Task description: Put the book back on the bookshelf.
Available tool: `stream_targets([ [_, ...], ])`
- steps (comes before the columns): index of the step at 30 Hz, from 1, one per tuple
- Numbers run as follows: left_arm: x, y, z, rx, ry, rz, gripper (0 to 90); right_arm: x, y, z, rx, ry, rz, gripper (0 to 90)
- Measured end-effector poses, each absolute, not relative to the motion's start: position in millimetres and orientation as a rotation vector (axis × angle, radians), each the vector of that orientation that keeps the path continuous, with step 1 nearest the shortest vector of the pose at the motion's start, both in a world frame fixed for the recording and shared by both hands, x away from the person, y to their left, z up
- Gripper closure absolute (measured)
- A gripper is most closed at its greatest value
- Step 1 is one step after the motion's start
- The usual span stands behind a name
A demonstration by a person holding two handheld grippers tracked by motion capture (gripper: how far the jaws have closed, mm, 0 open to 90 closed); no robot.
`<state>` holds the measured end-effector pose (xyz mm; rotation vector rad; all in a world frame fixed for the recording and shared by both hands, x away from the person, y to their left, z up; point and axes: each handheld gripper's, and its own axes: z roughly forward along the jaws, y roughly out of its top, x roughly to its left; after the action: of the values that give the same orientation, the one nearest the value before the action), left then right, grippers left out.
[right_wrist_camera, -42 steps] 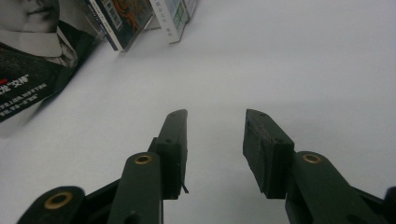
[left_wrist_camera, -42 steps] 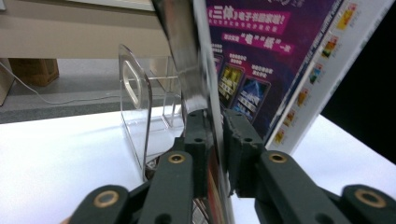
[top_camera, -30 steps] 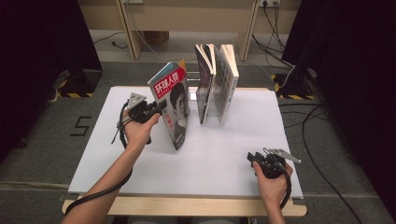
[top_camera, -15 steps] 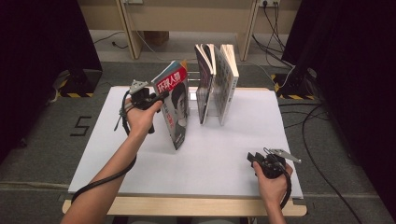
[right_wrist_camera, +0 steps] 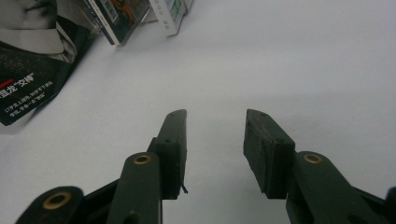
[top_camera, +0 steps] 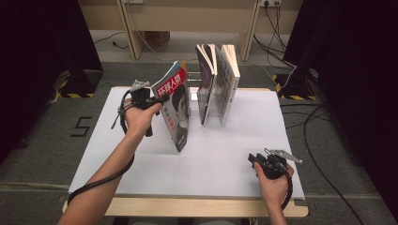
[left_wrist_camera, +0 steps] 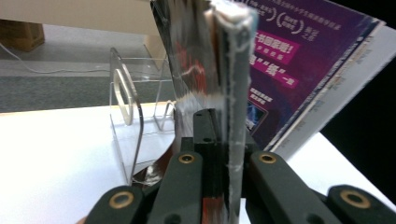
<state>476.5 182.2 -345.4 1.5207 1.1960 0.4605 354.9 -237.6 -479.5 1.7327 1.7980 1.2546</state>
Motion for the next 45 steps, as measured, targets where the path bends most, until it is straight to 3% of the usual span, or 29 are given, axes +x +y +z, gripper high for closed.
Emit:
stream_targets([
  [17, 462.7, 181.0, -328.5, 1.466, 1.057, 0.606, 86.5, 353.8, -239.8, -478.7, 1.728, 1.792, 1.252, 60.0],
  [45, 489.7, 173.3, -318.2, 1.399, 1.028, 0.735, 86.6, 353.8, -240.1, -478.7, 1.736, 1.785, 1.258, 60.1],
])
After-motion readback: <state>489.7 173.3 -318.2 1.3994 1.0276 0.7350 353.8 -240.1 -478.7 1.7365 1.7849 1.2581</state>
